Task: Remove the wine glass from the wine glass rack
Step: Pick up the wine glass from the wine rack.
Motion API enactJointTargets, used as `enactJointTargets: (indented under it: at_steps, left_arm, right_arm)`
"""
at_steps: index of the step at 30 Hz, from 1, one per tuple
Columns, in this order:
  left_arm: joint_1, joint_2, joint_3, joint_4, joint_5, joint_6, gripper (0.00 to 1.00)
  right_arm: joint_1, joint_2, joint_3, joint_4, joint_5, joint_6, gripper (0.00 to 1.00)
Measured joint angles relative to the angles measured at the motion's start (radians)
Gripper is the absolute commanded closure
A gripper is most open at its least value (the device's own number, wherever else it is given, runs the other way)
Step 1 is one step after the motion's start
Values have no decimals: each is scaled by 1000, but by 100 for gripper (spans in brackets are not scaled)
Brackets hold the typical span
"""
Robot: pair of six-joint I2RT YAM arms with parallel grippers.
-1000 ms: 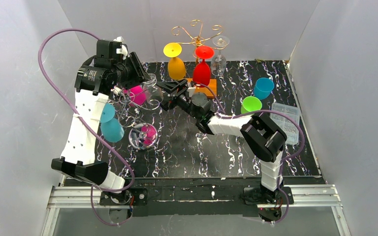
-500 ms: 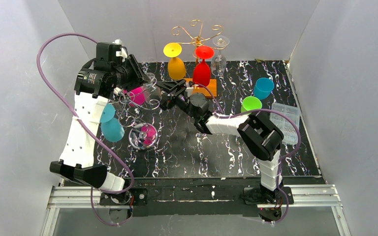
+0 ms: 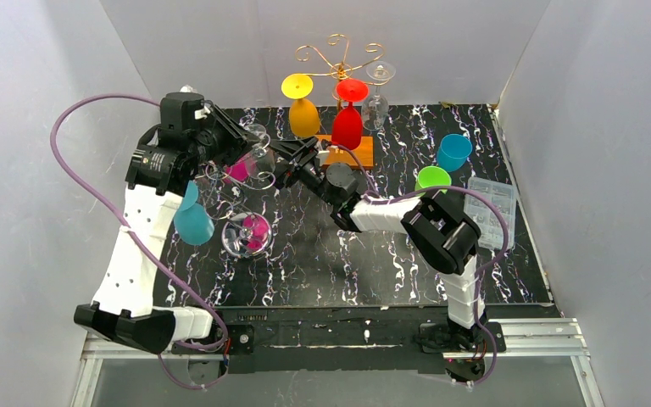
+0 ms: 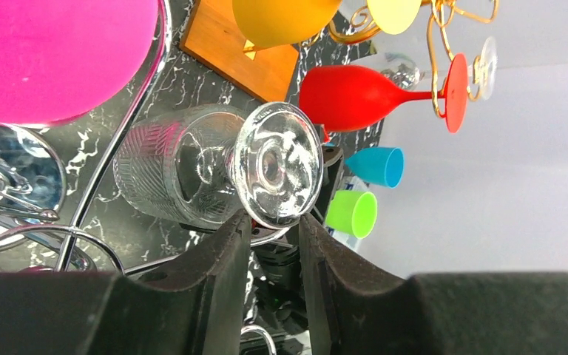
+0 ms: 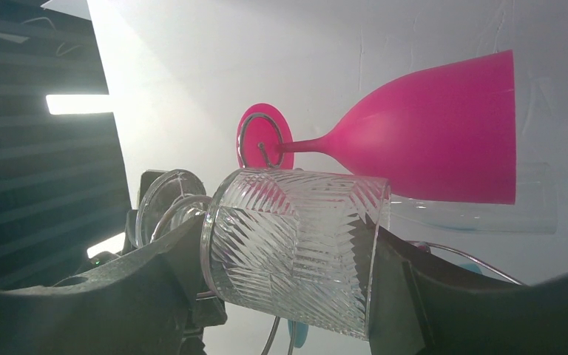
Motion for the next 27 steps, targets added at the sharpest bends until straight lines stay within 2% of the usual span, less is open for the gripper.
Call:
enactJointTargets:
  at_steps: [7,27]
  left_arm:
    - [0,-62,-70,61,-50,-113,72]
    - [3,-133,-213,185,-104,-269,77]
  right_arm:
    - [0,22,7,28,-3,6,41]
    - [-1,31,10,45,-27,18,42]
